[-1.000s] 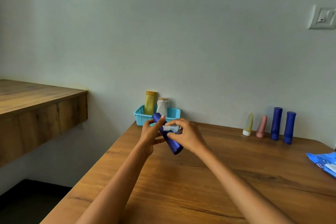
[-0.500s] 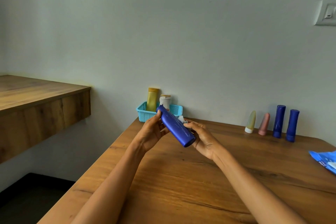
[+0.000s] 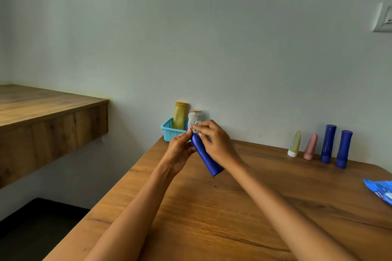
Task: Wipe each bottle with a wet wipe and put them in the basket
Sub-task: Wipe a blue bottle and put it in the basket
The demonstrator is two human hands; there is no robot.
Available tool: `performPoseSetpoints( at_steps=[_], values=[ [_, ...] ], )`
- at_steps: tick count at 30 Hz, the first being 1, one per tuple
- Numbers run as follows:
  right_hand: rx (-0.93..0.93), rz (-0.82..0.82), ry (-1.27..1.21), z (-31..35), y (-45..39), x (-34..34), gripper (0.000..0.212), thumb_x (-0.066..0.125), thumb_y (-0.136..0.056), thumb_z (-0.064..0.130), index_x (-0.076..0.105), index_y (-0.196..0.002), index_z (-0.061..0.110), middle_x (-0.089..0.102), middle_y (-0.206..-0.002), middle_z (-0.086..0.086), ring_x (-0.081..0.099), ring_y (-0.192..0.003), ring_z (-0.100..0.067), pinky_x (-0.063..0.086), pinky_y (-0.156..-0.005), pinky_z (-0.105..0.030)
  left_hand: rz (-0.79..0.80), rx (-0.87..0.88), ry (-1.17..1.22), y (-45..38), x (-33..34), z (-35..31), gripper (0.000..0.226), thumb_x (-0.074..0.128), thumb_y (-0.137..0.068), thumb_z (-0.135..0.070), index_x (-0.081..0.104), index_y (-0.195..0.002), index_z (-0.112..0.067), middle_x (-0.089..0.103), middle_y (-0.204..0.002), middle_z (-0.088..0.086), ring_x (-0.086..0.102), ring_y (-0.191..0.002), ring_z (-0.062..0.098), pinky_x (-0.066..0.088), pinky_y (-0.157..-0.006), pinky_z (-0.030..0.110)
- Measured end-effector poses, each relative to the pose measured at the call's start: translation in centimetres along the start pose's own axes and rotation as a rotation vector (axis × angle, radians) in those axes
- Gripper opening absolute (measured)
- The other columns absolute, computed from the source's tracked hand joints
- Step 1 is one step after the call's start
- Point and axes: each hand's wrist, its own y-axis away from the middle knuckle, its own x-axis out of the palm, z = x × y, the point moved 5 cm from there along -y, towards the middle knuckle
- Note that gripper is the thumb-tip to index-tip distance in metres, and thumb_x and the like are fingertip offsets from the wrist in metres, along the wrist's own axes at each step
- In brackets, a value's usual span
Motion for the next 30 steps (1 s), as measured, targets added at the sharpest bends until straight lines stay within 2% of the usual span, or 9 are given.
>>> performPoseSetpoints(
  at_steps=[5, 7, 11, 14, 17, 21, 24, 27, 30],
  values=[
    [0.070, 0.040, -0.037, -1.2, 1.4, -1.0, 0.019, 0.061, -0.086, 0.012, 0.072, -0.100, 0.013, 0.065, -0.099, -0.004, 0.061, -0.088, -0.018, 0.051, -0.074, -0.027, -0.049, -0.034, -0.027, 0.1, -0.7, 0.6, 0.020, 0.062, -0.080, -0.029, 0.075, -0.081, -0.014, 0.072, -0.081, 0.005, 0.068, -0.073, 0.015, 0.056, -0.066, 0.025],
    [0.075, -0.010, -0.017, -1.3, 0.7, -1.9, 0.017, 0.061, -0.084, 0.011, 0.074, -0.095, 0.013, 0.065, -0.096, -0.003, 0.061, -0.085, -0.017, 0.051, -0.073, -0.029, -0.037, -0.035, -0.019, 0.0, -0.5, 0.6, 0.018, 0.062, -0.082, -0.027, 0.075, -0.082, -0.015, 0.072, -0.082, 0.005, 0.068, -0.073, 0.015, 0.057, -0.066, 0.026],
    [0.021, 0.041, -0.015, -0.1, 0.2, -0.9, 0.032, 0.053, -0.091, 0.010, 0.061, -0.121, 0.014, 0.057, -0.122, -0.001, 0.055, -0.108, -0.015, 0.047, -0.089, -0.024, -0.002, -0.028, -0.012, 0.1, 0.3, 0.6, 0.018, 0.061, -0.080, -0.024, 0.078, -0.076, -0.019, 0.071, -0.080, 0.003, 0.068, -0.071, 0.013, 0.057, -0.065, 0.025],
    [-0.007, 0.096, -0.021, -0.3, 1.6, -0.1, 0.037, 0.053, -0.092, 0.012, 0.056, -0.128, 0.016, 0.054, -0.128, 0.000, 0.052, -0.110, -0.012, 0.046, -0.087, -0.022, -0.027, -0.016, -0.006, 0.1, -0.3, 0.2, 0.020, 0.060, -0.081, -0.024, 0.078, -0.074, -0.020, 0.072, -0.079, 0.002, 0.069, -0.070, 0.013, 0.057, -0.064, 0.025],
    [-0.041, 0.100, -0.039, -1.2, 3.2, -0.6, 0.028, 0.059, -0.086, 0.007, 0.068, -0.112, 0.012, 0.062, -0.114, -0.001, 0.054, -0.102, -0.007, 0.047, -0.084, -0.018, -0.045, -0.031, -0.019, 0.1, -0.9, 0.2, 0.020, 0.058, -0.086, -0.024, 0.075, -0.083, -0.016, 0.073, -0.081, 0.003, 0.069, -0.072, 0.015, 0.057, -0.066, 0.027],
    [0.112, 0.043, -0.179, -2.6, 2.8, -2.0, 0.020, 0.060, -0.082, -0.001, 0.073, -0.095, 0.008, 0.064, -0.099, 0.002, 0.060, -0.093, -0.008, 0.051, -0.083, -0.022, -0.039, -0.058, 0.000, 0.2, -1.0, 0.5, 0.018, 0.056, -0.087, -0.023, 0.061, -0.099, -0.011, 0.073, -0.083, 0.002, 0.069, -0.074, 0.015, 0.056, -0.069, 0.029],
    [0.131, -0.035, -0.223, -2.2, 0.9, -2.5, 0.024, 0.059, -0.086, 0.002, 0.068, -0.108, 0.008, 0.061, -0.108, 0.000, 0.058, -0.103, -0.013, 0.049, -0.088, -0.020, 0.028, -0.039, 0.070, 0.5, -0.6, 0.4, 0.016, 0.061, -0.084, -0.021, 0.062, -0.098, -0.013, 0.072, -0.084, 0.003, 0.068, -0.074, 0.015, 0.057, -0.065, 0.028],
    [0.092, 0.111, -0.205, -0.9, 0.2, -0.9, 0.037, 0.055, -0.090, 0.008, 0.058, -0.126, 0.018, 0.053, -0.123, 0.006, 0.049, -0.110, -0.002, 0.039, -0.089, -0.008, 0.056, -0.011, 0.137, 0.5, -0.3, 0.3, 0.016, 0.059, -0.085, -0.019, 0.075, -0.089, -0.018, 0.071, -0.087, 0.003, 0.068, -0.077, 0.015, 0.057, -0.068, 0.030],
    [0.060, 0.122, -0.215, -0.9, 1.2, -0.3, 0.038, 0.053, -0.090, 0.006, 0.058, -0.126, 0.019, 0.051, -0.124, 0.011, 0.048, -0.111, 0.000, 0.040, -0.087, -0.006, 0.028, 0.016, 0.138, 0.4, -0.7, 0.0, 0.023, 0.055, -0.085, -0.023, 0.077, -0.088, -0.020, 0.072, -0.089, 0.002, 0.068, -0.078, 0.014, 0.057, -0.069, 0.030]
  ],
)
